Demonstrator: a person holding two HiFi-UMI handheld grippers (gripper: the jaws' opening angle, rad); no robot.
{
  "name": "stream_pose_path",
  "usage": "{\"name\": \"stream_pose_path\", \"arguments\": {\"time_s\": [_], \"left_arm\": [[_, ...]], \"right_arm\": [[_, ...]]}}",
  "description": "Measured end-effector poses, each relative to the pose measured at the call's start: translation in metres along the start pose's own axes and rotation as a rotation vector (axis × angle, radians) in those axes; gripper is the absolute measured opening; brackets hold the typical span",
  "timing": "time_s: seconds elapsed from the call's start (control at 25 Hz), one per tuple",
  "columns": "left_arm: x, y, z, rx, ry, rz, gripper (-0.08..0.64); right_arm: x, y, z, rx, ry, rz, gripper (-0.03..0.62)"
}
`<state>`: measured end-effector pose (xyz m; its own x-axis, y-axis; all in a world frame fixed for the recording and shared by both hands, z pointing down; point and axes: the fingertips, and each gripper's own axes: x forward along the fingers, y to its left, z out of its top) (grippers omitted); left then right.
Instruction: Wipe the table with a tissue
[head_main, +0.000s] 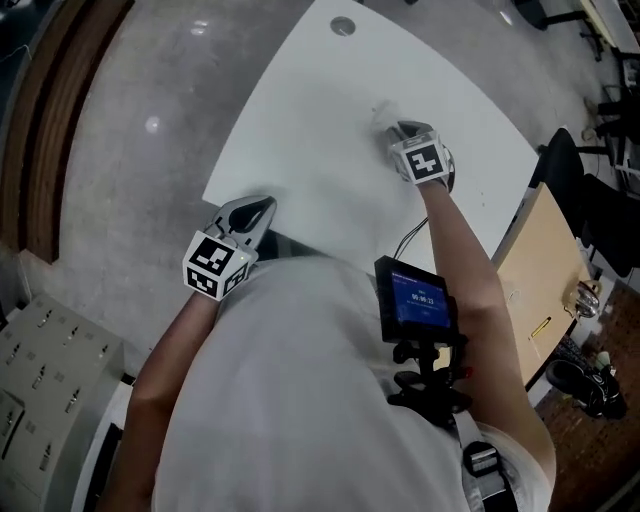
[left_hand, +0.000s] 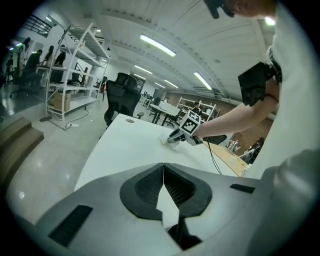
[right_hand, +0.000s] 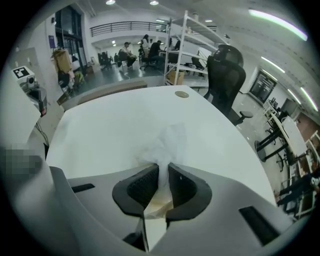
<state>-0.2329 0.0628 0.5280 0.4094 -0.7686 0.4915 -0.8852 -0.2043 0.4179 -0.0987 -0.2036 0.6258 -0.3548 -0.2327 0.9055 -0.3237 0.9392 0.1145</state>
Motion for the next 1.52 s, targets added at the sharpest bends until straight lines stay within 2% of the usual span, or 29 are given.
{"name": "stream_pose_path", "arguments": {"time_s": [0.16,0.32,0.44,0.76,1.0,1.12,1.28,1.36,1.44,1.52], "left_arm": [[-0.012,0.008,-0.010,-0.025,0.002,0.029,0.008],[-0.019,0.005,-0.009,-0.037,-0.005,0.057,0.008],[-0.024,0.009,-0.011,-0.036,-0.003,0.073,0.008],[-0.018,0.004,-0.005,-0.015,0.012,0.076,0.008],[-0.013,0.000,0.001,-0.006,0.009,0.084,0.008],[-0.014,0.001,-0.002,0.000,0.019,0.074,0.008],[-0.014,0.007,0.000,0.014,0.024,0.048,0.008],[-0.013,0.009,0.002,0.021,0.024,0.034,0.008],[-0.011,0.010,0.005,0.031,0.022,0.019,0.008],[-0.008,0.010,0.008,0.041,0.021,0.006,0.008]], "right_arm": [[0.009,-0.003,0.013,-0.093,0.058,0.025,0.055],[0.011,-0.005,0.021,-0.092,0.053,0.083,0.055],[0.008,-0.005,0.022,-0.088,0.054,0.086,0.055],[0.015,-0.007,0.041,-0.050,-0.067,0.147,0.055],[0.024,0.004,0.064,0.033,-0.136,0.190,0.055],[0.023,0.040,0.064,-0.062,-0.146,0.277,0.055],[0.014,0.079,0.054,-0.234,-0.076,0.353,0.055],[0.010,0.086,0.041,-0.261,-0.047,0.370,0.055],[0.009,0.079,0.029,-0.258,-0.021,0.347,0.055],[0.008,0.061,0.020,-0.193,-0.008,0.288,0.055]]}}
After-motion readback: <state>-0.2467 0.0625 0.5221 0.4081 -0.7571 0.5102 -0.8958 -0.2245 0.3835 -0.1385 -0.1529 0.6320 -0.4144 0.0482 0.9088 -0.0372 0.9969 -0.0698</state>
